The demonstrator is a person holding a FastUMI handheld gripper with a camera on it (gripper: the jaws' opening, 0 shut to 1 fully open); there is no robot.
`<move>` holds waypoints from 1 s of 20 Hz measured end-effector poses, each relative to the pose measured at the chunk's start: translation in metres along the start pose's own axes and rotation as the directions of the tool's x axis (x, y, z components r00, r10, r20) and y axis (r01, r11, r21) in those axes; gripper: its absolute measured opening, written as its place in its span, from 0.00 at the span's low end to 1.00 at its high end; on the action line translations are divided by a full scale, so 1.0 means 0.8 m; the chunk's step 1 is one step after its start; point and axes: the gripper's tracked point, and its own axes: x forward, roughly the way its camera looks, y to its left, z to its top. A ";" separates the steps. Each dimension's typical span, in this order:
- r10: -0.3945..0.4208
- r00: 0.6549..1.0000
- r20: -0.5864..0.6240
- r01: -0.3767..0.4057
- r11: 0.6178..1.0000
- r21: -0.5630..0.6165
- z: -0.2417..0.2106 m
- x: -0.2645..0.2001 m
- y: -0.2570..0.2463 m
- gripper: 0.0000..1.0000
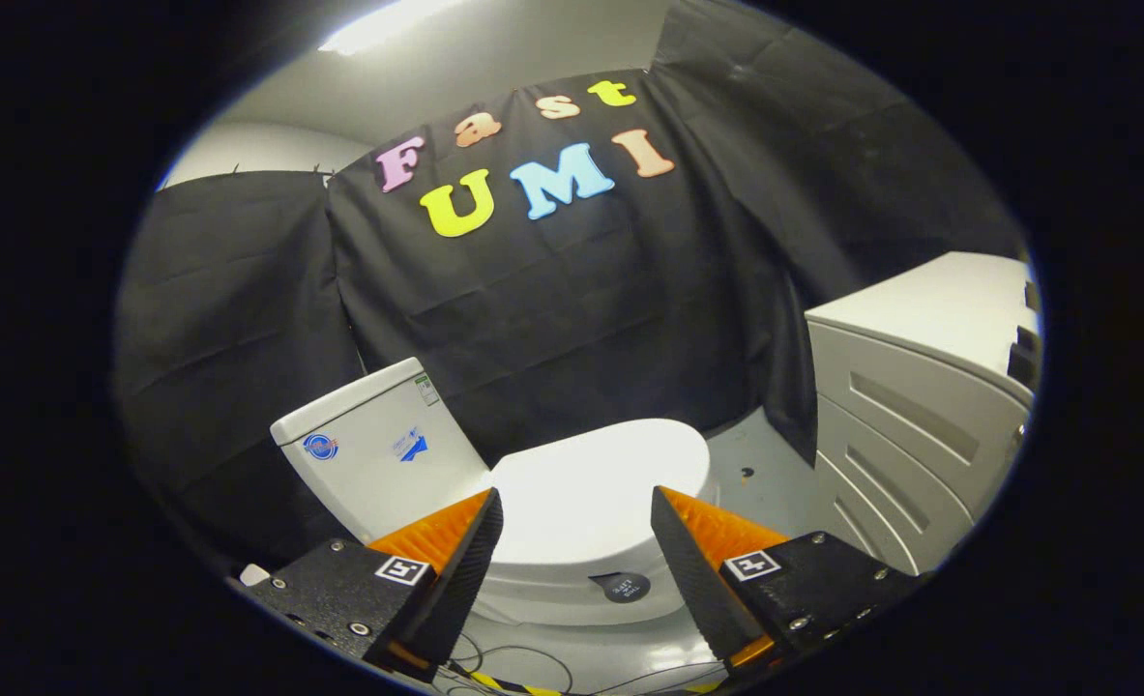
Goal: Open the toilet lid.
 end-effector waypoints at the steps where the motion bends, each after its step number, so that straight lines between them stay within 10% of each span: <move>1: -0.001 1.000 -0.025 0.001 1.000 0.021 -0.010 0.005 -0.006 0.95; 20: 0.069 0.919 -0.387 0.145 0.855 0.497 -0.173 0.069 -0.088 0.95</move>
